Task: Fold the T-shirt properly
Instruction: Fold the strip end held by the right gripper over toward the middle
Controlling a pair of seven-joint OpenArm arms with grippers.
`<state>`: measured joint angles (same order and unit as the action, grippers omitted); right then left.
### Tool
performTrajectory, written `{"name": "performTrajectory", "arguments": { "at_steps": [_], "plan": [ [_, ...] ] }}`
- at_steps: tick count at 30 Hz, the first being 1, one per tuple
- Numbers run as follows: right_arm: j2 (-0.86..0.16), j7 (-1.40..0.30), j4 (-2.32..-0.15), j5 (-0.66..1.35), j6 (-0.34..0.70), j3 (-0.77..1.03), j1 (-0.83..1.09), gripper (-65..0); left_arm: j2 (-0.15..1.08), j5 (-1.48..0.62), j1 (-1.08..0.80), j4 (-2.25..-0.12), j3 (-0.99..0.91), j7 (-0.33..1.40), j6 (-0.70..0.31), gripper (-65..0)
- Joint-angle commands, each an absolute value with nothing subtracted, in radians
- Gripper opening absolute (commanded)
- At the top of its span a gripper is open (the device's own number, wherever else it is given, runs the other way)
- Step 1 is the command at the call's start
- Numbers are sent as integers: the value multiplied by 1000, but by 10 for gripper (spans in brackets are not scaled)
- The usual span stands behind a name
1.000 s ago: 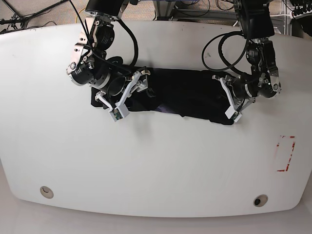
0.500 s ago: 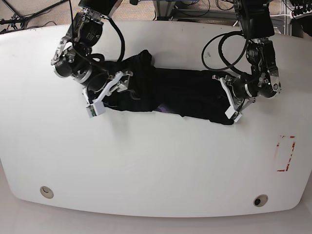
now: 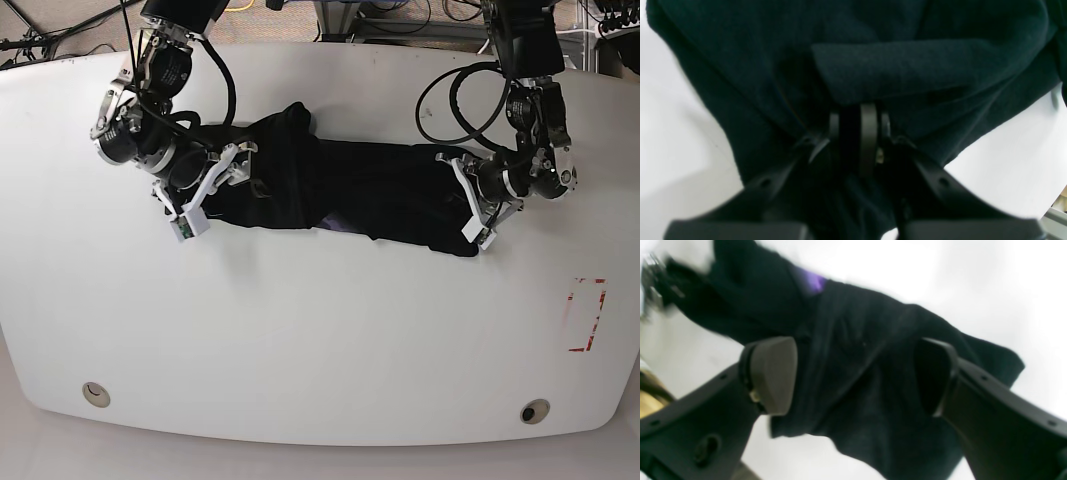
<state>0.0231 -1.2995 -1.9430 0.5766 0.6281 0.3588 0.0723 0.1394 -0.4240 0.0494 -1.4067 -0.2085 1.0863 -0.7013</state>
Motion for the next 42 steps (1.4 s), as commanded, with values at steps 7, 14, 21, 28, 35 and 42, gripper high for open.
{"name": "performTrajectory", "arguments": {
  "at_steps": [7, 14, 21, 28, 35, 42],
  "plan": [
    [21, -1191, -1960, 246, 698, 205, 39, -192, 151, -337, 38, -1397, -206, 1162, -698, -582],
    [15, -1133, -1962, 140, 698, 193, 119, -439, 151, -337, 38, -1397, -208, 1164, -698, -582],
    [25, -1119, -1959, 140, 698, 191, 177, -490, 151, -337, 38, -1397, -208, 1164, -698, -582],
    [65, -1087, -1959, 136, 698, 97, 185, -490, 148, -337, 36, -1397, -208, 1164, -698, -582],
    [110, -1082, -1896, 133, 698, 31, 136, -490, 150, -337, 36, -1397, -208, 1165, -698, -582],
    [116, -1021, -1810, 139, 698, 30, 87, -491, 151, -337, 36, -1397, -208, 1167, -698, -582]
  ]
}}
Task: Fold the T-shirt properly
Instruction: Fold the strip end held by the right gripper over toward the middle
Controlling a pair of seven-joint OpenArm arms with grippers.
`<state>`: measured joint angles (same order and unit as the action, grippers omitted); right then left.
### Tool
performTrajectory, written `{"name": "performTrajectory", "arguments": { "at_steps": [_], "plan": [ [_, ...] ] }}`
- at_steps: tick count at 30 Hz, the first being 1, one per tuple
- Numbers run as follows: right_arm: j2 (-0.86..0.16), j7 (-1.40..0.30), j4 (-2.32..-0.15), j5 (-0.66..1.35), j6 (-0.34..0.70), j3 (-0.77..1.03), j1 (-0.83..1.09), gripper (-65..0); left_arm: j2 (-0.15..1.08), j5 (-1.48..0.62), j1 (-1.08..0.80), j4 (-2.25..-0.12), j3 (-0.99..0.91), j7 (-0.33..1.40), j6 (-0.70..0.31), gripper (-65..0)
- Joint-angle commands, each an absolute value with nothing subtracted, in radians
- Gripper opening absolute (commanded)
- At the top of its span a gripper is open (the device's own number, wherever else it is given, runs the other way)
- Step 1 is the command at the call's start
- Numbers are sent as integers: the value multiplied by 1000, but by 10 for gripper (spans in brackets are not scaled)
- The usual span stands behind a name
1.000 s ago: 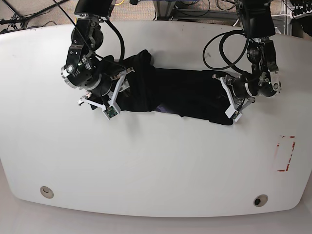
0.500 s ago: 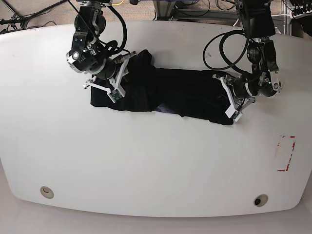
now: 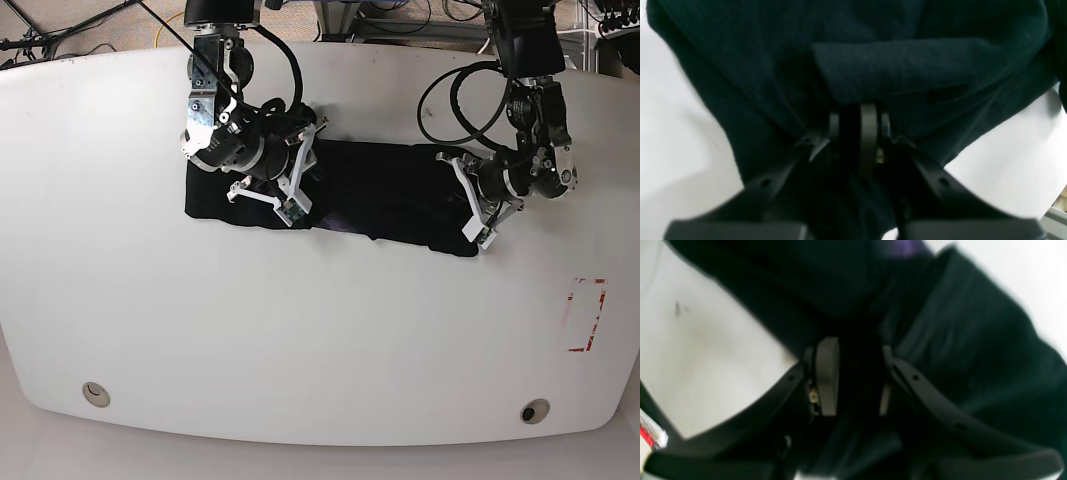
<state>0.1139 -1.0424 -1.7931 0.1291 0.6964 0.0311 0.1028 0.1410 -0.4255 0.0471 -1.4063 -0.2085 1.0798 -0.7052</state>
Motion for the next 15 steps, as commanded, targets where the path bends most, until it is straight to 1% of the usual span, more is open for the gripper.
{"name": "performTrajectory", "arguments": {
  "at_steps": [1, 8, 11, 15],
  "plan": [
    [116, -1021, -1821, 140, 698, 30, 87, -491, 151, -337, 36, -1397, -208, 1167, -698, -582],
    [102, -1030, -1943, 134, 698, 33, 91, -491, 174, -337, 35, -1397, -208, 1165, -698, -582],
    [79, -1036, -1939, 134, 698, 36, 84, -491, 176, -337, 35, -1397, -208, 1165, -698, -582],
    [70, -1029, -1862, 134, 698, 39, 54, -495, 176, -337, 35, -1397, -208, 1167, -698, -582]
  ]
}}
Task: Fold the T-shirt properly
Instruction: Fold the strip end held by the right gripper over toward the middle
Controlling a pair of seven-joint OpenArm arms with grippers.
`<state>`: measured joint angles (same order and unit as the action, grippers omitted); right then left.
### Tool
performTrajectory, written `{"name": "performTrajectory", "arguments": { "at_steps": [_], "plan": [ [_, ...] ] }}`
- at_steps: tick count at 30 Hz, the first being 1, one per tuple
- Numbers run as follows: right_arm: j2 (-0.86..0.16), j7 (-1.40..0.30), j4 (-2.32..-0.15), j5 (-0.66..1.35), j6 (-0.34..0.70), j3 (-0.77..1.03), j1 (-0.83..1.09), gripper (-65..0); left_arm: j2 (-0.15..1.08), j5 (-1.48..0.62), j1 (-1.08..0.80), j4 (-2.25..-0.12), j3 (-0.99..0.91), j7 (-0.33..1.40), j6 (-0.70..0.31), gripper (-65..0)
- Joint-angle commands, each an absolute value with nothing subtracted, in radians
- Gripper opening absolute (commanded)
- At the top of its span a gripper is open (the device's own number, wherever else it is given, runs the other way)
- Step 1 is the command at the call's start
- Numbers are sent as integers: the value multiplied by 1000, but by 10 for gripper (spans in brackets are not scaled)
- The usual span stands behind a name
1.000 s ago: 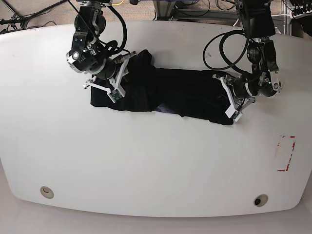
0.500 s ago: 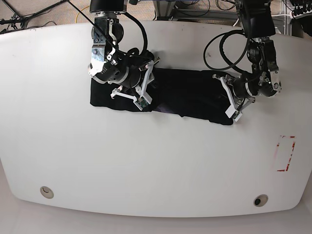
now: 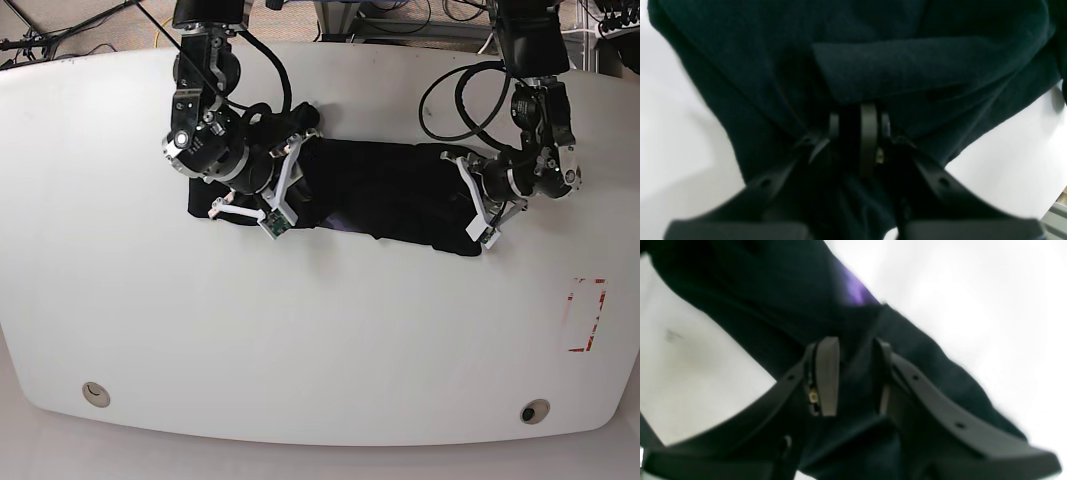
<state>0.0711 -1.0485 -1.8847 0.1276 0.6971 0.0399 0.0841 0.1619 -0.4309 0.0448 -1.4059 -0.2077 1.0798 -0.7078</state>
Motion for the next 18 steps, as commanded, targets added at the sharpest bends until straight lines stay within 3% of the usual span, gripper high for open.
{"name": "performTrajectory", "arguments": {
  "at_steps": [1, 8, 18],
  "plan": [
    [70, -1021, -1842, 134, 698, 39, 44, -496, 176, -337, 35, -1397, -208, 1167, -698, -582],
    [70, -875, -1653, 133, 698, 33, -1, -496, 177, -337, 21, -1402, -208, 1167, -698, -582],
    [108, -851, -1560, 133, 698, 38, -87, -496, 177, -337, 21, -1399, -208, 1167, -698, -582]
  ]
}}
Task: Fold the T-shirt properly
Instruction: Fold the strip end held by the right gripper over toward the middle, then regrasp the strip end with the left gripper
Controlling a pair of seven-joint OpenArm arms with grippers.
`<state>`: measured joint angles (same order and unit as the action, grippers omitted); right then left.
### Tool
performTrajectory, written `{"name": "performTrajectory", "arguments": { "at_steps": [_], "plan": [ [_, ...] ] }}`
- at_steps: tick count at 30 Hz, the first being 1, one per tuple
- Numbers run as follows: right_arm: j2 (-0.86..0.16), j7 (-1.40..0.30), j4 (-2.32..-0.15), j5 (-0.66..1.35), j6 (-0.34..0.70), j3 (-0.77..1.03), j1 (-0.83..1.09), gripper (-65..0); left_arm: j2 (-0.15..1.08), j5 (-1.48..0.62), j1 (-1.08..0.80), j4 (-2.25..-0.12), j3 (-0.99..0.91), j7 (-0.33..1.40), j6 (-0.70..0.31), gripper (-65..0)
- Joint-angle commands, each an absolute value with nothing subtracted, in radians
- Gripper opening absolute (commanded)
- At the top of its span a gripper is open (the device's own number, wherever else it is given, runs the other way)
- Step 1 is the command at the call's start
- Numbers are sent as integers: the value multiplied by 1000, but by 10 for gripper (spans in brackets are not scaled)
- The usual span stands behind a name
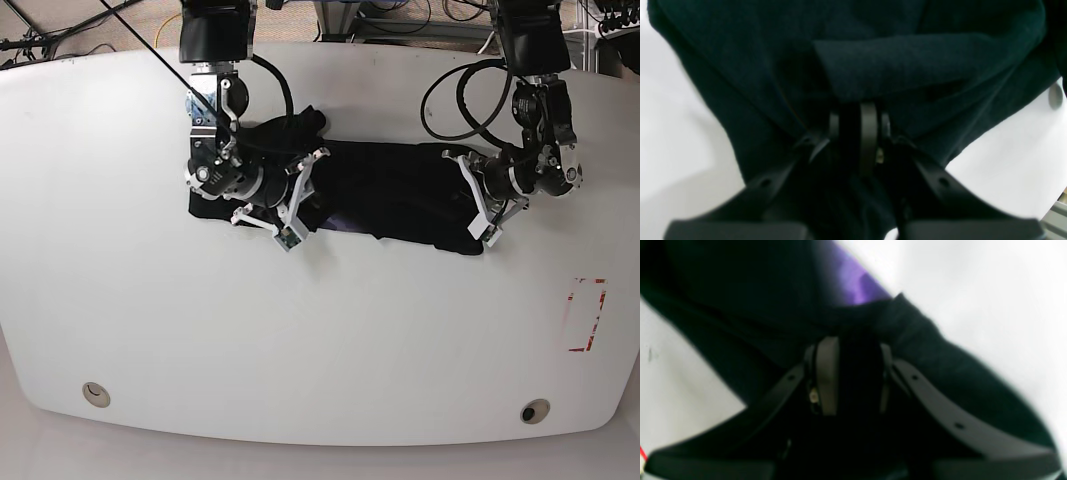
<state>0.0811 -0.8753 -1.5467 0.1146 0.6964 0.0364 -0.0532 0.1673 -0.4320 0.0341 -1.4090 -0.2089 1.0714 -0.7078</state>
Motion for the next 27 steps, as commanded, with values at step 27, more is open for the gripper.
{"name": "performTrajectory", "arguments": {
  "at_steps": [27],
  "plan": [
    [13, -1089, -1913, 142, 698, 303, 53, -496, 176, -337, 24, -1397, -208, 1164, -698, -582]
  ]
}}
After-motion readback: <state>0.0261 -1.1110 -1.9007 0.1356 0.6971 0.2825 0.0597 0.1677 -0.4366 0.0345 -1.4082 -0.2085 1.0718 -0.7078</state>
